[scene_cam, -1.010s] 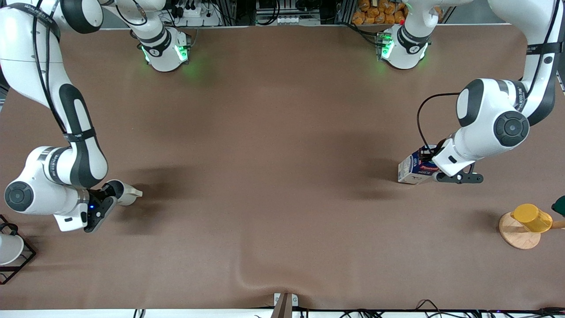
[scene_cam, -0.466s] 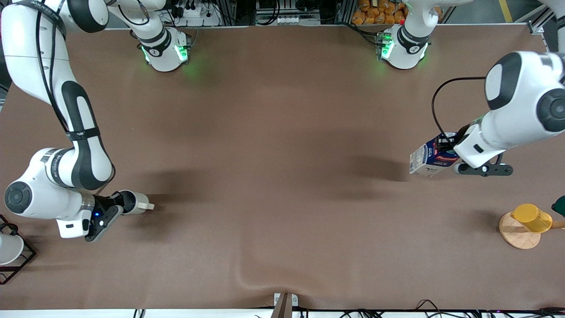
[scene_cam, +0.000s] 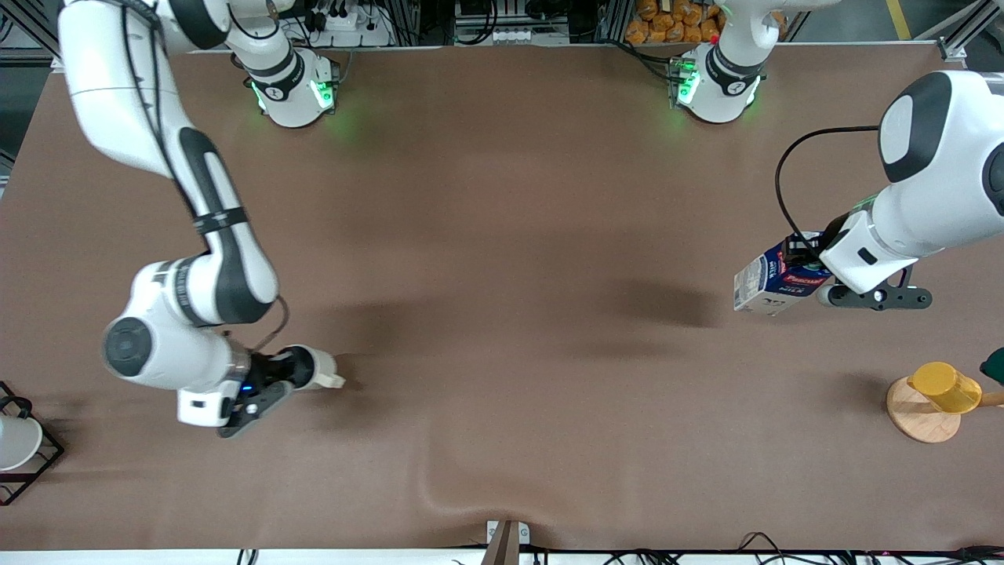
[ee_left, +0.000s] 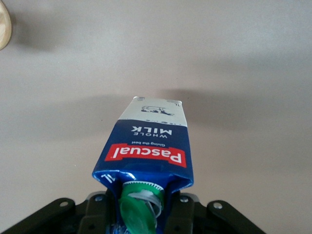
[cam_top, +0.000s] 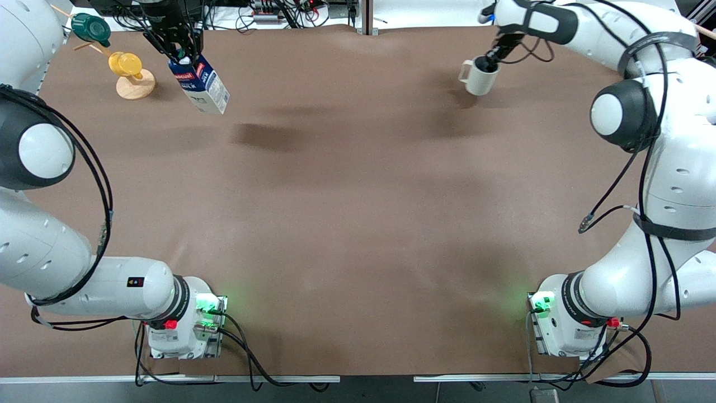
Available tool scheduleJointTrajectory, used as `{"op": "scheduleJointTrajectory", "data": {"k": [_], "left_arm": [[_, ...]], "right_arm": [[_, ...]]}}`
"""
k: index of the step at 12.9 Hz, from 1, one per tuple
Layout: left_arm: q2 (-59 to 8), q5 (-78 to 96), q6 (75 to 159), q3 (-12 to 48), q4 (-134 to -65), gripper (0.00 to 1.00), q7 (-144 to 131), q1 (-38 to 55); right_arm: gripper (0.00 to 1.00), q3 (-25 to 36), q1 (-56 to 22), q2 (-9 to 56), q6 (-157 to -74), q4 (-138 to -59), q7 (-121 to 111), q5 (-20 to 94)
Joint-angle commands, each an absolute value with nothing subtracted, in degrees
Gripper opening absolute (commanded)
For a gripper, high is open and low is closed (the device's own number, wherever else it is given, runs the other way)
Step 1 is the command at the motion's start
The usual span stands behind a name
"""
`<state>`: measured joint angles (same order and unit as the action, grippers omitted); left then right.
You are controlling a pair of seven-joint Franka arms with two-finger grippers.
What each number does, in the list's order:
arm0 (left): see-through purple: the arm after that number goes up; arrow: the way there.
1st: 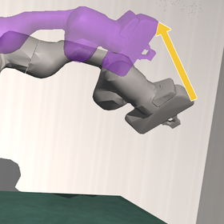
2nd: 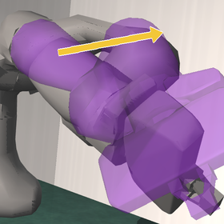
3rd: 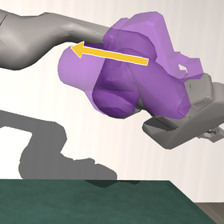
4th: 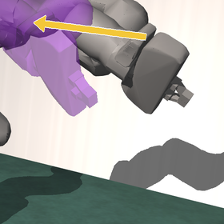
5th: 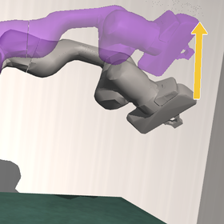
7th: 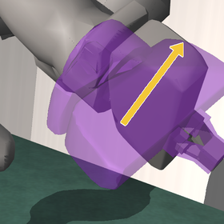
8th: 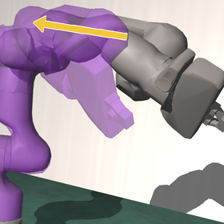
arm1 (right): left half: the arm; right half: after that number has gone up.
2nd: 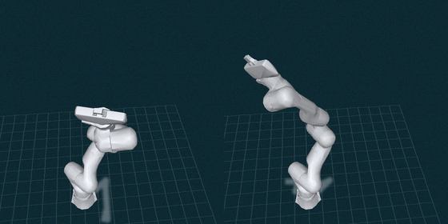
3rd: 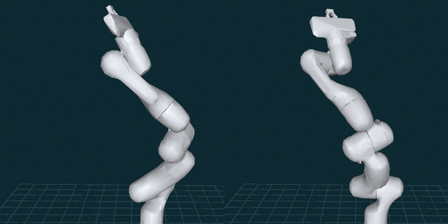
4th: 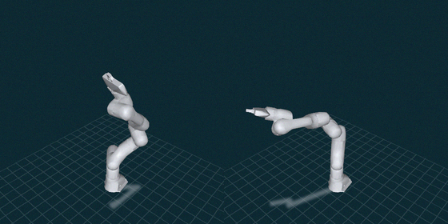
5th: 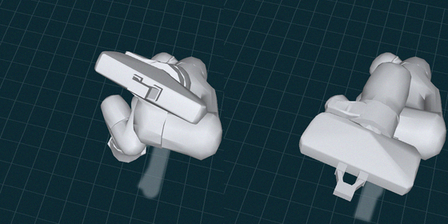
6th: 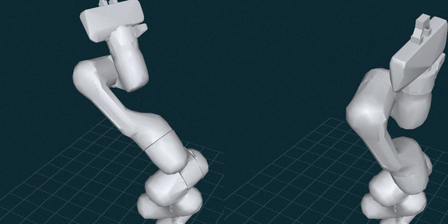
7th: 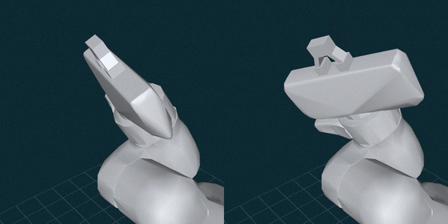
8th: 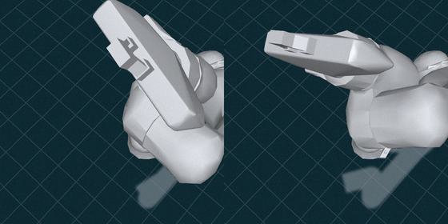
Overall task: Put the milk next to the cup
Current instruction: 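Lift the mug with the right gripper while the left gripper lifts the milk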
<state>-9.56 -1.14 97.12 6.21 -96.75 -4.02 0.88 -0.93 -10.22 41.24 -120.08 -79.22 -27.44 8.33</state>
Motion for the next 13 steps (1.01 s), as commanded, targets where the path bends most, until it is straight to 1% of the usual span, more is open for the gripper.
{"op": "scheduleJointTrajectory", "data": {"k": [1, 4, 7, 12, 13], "left_arm": [[-8.17, -0.35, 95.89, 6.94, -96.50, 0.34, -2.81, 0.62], [-8.26, -0.26, 95.89, 7.21, -96.59, 0.34, -3.51, 1.14], [-8.70, 0.96, 95.89, 8.70, -96.59, 0.33, -4.57, 1.14], [-9.05, 4.30, 95.89, 10.02, -96.59, 0.34, -7.72, 2.19], [-9.05, 4.31, 95.89, 10.72, -96.68, 0.33, -9.82, 2.72]], "right_arm": [[0.00, -0.35, -16.06, 41.22, -119.44, -76.47, -16.49, 10.28], [0.00, -0.35, -23.09, 41.57, -119.88, -75.94, -2.51, 10.28], [0.00, -0.26, -30.12, 41.84, -121.01, -75.85, 11.12, 10.20], [0.00, -0.18, -36.55, 43.24, -126.81, -76.02, 26.43, 9.76], [0.00, -0.09, -37.52, 43.24, -126.91, -76.11, 28.46, 9.67]]}}
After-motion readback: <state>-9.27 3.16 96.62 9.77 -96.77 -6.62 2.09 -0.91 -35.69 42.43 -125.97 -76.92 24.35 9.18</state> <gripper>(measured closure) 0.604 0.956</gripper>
